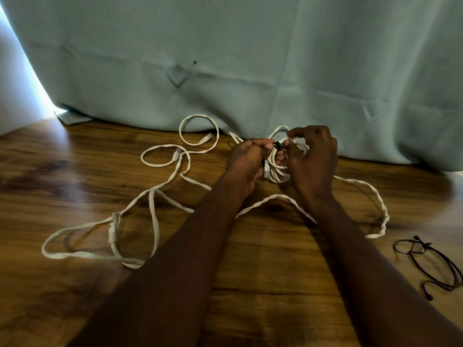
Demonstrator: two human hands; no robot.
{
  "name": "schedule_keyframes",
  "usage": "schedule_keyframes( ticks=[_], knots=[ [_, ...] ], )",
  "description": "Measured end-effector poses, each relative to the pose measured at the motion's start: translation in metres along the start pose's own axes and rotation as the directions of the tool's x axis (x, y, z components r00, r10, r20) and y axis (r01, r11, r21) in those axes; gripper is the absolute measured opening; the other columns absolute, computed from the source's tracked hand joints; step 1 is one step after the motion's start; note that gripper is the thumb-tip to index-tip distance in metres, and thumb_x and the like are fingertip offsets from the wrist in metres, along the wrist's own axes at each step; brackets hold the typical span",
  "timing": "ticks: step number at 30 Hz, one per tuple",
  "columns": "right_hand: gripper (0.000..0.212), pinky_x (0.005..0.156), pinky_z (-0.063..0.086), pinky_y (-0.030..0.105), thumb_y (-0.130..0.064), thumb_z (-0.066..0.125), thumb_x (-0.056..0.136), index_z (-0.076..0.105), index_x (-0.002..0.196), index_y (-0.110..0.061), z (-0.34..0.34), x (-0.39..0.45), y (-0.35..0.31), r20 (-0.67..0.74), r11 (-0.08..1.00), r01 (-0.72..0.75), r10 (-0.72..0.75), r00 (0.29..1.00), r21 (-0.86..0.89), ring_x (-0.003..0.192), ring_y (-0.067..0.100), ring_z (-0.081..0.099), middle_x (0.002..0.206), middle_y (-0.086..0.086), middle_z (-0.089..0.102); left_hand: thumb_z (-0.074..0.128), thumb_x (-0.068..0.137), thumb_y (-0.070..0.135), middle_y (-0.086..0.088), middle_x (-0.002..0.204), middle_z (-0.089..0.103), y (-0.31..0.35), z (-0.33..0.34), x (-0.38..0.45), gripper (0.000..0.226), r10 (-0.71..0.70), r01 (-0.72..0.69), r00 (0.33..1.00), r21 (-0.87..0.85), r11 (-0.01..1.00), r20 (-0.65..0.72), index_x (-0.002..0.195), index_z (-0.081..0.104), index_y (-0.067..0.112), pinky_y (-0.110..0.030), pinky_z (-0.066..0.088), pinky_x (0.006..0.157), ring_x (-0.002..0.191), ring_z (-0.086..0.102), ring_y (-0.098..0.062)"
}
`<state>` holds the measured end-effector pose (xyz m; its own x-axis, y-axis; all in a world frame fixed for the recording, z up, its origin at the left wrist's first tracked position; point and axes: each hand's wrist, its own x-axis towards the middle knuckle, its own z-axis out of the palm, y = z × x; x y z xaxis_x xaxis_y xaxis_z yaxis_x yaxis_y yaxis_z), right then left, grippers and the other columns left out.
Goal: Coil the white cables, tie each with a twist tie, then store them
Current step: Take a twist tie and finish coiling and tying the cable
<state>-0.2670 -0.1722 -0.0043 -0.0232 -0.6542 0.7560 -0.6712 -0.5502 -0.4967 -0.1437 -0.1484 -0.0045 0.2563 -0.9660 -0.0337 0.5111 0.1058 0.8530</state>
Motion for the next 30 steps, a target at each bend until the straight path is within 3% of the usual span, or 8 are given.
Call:
schedule_keyframes(
  ticks=[5, 8, 14, 19, 25, 27, 30],
  knots=[
    [0.051, 0.097, 0.038, 0.012, -0.007, 0.073, 0.082, 0.068, 0.127, -0.032, 0.0, 0.002, 0.003, 0.145, 0.971, 0.008, -0.044, 0.988, 0.24, 0.127, 0.011, 0.049, 0.141, -0.01, 0.052, 0.054, 0.102, -0.004, -0.019, 0.085, 0.073, 0.0, -0.003, 0.003, 0.015, 0.005, -0.004, 1.0, 0.014, 1.0, -0.027, 0.098, 0.066, 0.003, -0.029, 0.061, 0.055, 0.06, 0.072, -0.019],
    [0.038, 0.096, 0.049, 0.017, -0.002, 0.072, 0.083, 0.077, 0.113, -0.026, -0.001, 0.004, 0.002, 0.228, 0.948, -0.055, -0.018, 0.973, 0.313, 0.113, 0.004, 0.063, 0.122, -0.007, 0.068, 0.052, 0.102, -0.006, -0.022, 0.084, 0.072, 0.0, -0.002, 0.003, 0.017, 0.032, -0.03, 0.999, 0.055, 0.998, -0.033, 0.095, 0.066, 0.002, -0.026, 0.058, 0.051, 0.057, 0.068, -0.02],
    [0.032, 0.078, 0.049, 0.009, 0.001, 0.074, 0.083, 0.078, 0.093, -0.029, -0.01, 0.006, 0.001, 0.241, 0.92, -0.185, 0.103, 0.965, 0.345, 0.093, 0.001, 0.068, 0.101, -0.005, 0.073, 0.049, 0.102, -0.007, -0.015, 0.07, 0.071, -0.002, 0.0, 0.002, 0.018, 0.098, -0.097, 0.995, 0.205, 0.974, 0.008, 0.096, 0.065, 0.0, -0.027, 0.058, 0.054, 0.055, 0.066, -0.019],
    [0.021, 0.061, 0.058, 0.021, 0.008, 0.068, 0.085, 0.079, 0.095, -0.007, -0.02, 0.0, -0.014, 0.328, 0.771, -0.408, 0.27, 0.905, 0.489, 0.071, 0.016, 0.075, 0.086, 0.009, 0.077, 0.05, 0.1, -0.008, -0.013, 0.069, 0.069, -0.003, 0.001, -0.003, 0.02, 0.159, -0.169, 0.986, 0.294, 0.941, 0.058, 0.093, 0.065, 0.004, -0.03, 0.058, 0.059, 0.056, 0.064, -0.019],
    [0.018, 0.069, 0.066, 0.038, 0.005, 0.075, 0.085, 0.077, 0.103, 0.004, -0.028, 0.005, -0.015, 0.474, 0.569, -0.558, 0.306, 0.826, 0.604, 0.07, 0.031, 0.074, 0.088, 0.025, 0.076, 0.05, 0.101, -0.006, -0.013, 0.065, 0.067, 0.002, -0.003, -0.003, 0.021, 0.173, -0.184, 0.983, 0.304, 0.935, 0.063, 0.094, 0.066, 0.005, -0.027, 0.055, 0.053, 0.051, 0.062, -0.016],
    [0.017, 0.06, 0.064, 0.035, 0.006, 0.073, 0.087, 0.075, 0.104, 0.008, -0.028, 0.005, -0.015, 0.522, 0.478, -0.618, 0.334, 0.785, 0.624, 0.065, 0.03, 0.073, 0.086, 0.027, 0.075, 0.049, 0.101, -0.007, -0.017, 0.068, 0.067, 0.003, -0.004, -0.003, 0.021, 0.155, -0.168, 0.986, 0.293, 0.941, 0.065, 0.093, 0.066, 0.003, -0.027, 0.055, 0.053, 0.051, 0.062, -0.018],
    [0.017, 0.057, 0.061, 0.029, 0.005, 0.071, 0.089, 0.074, 0.105, 0.01, -0.027, 0.004, -0.016, 0.543, 0.452, -0.639, 0.339, 0.768, 0.622, 0.063, 0.028, 0.073, 0.085, 0.026, 0.074, 0.05, 0.1, -0.007, -0.018, 0.067, 0.067, 0.002, -0.004, -0.004, 0.02, 0.139, -0.148, 0.989, 0.277, 0.949, 0.054, 0.094, 0.066, 0.002, -0.03, 0.057, 0.057, 0.053, 0.062, -0.02]
  ],
)
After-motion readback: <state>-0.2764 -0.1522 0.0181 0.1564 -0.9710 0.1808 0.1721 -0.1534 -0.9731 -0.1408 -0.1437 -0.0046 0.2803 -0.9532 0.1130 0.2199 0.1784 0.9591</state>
